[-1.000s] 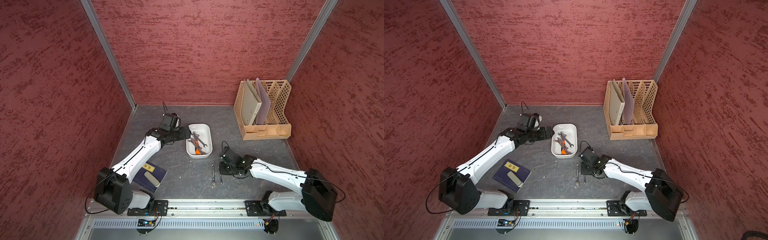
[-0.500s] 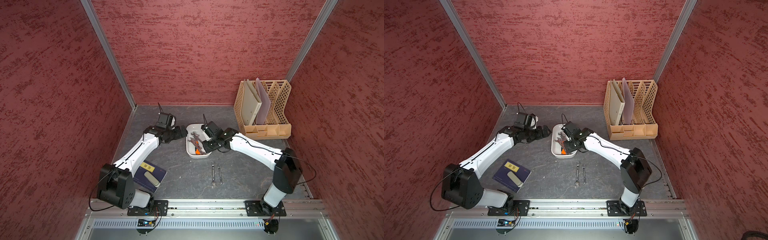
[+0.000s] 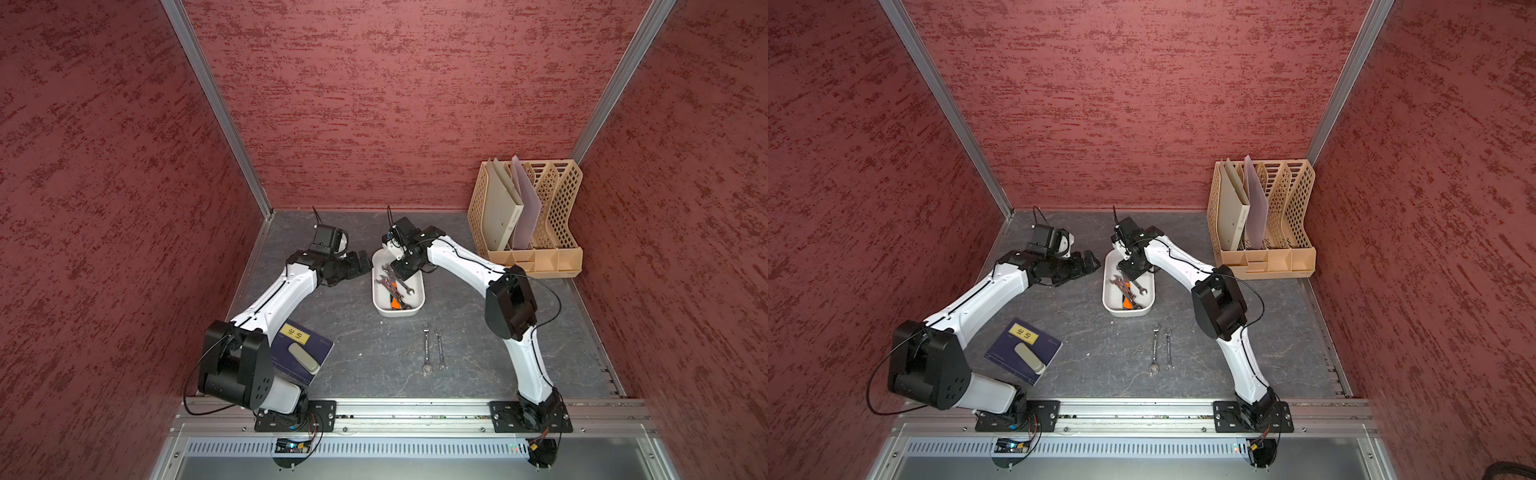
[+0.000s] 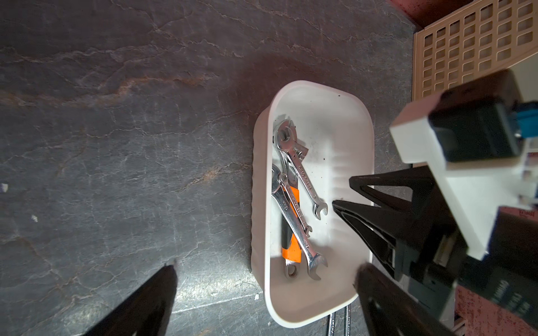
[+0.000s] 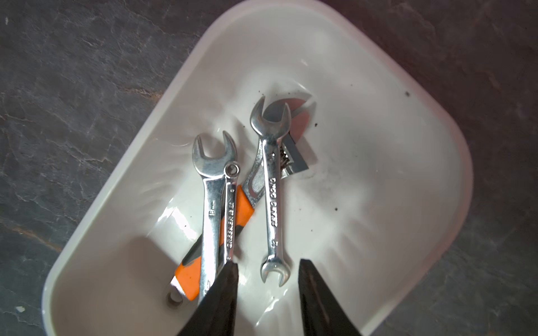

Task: Take out the wrench from the storage box
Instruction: Pick up the wrench from the storage box.

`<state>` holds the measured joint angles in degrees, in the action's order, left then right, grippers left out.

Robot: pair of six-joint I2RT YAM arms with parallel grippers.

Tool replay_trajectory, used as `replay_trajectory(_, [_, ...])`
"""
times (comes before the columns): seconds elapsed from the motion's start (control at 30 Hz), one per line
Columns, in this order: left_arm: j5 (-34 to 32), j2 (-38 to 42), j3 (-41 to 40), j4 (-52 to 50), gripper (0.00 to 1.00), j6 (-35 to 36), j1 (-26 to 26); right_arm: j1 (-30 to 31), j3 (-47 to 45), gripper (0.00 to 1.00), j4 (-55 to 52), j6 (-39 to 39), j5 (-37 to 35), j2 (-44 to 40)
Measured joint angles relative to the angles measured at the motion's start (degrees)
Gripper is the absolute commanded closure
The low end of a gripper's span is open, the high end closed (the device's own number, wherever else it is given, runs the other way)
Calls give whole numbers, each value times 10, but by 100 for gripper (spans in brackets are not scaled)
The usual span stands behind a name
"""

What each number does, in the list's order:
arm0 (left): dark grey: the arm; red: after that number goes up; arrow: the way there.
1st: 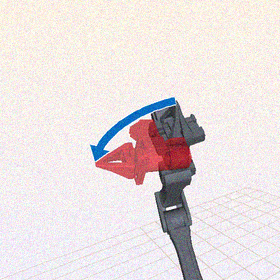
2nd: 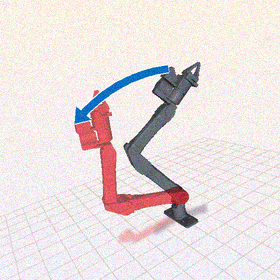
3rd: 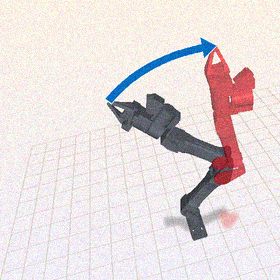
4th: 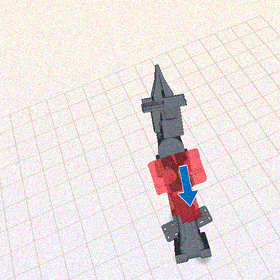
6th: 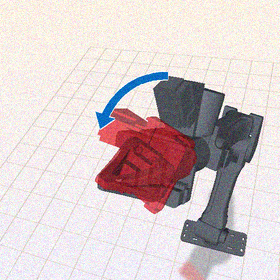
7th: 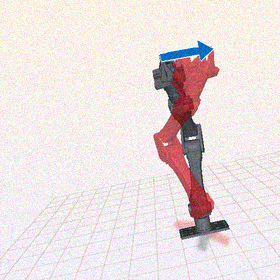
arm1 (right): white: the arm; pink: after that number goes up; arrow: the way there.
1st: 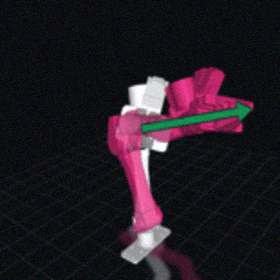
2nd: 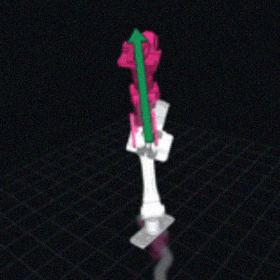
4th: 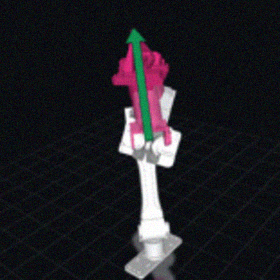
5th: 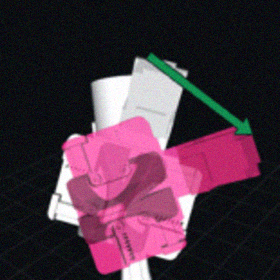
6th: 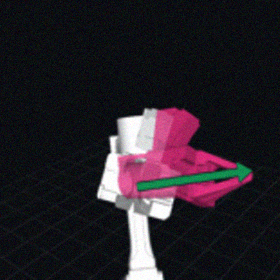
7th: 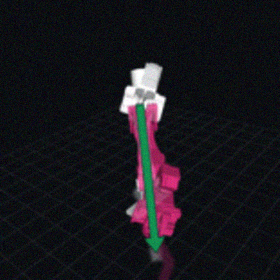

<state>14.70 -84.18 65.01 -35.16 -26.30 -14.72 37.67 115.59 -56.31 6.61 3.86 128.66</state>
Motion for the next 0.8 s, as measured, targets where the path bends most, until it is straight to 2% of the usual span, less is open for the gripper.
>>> replay_trajectory(0.23, [2,-2,0,0,0,0,7,-8,78,64,-51,49,17,68])
replay_trajectory(0.37, [3,-2,0,0,0,0,7,-8,87,67,-62,60,22,82])
replay_trajectory(0.8, [3,-7,0,0,0,0,7,-7,100,66,-76,68,21,106])
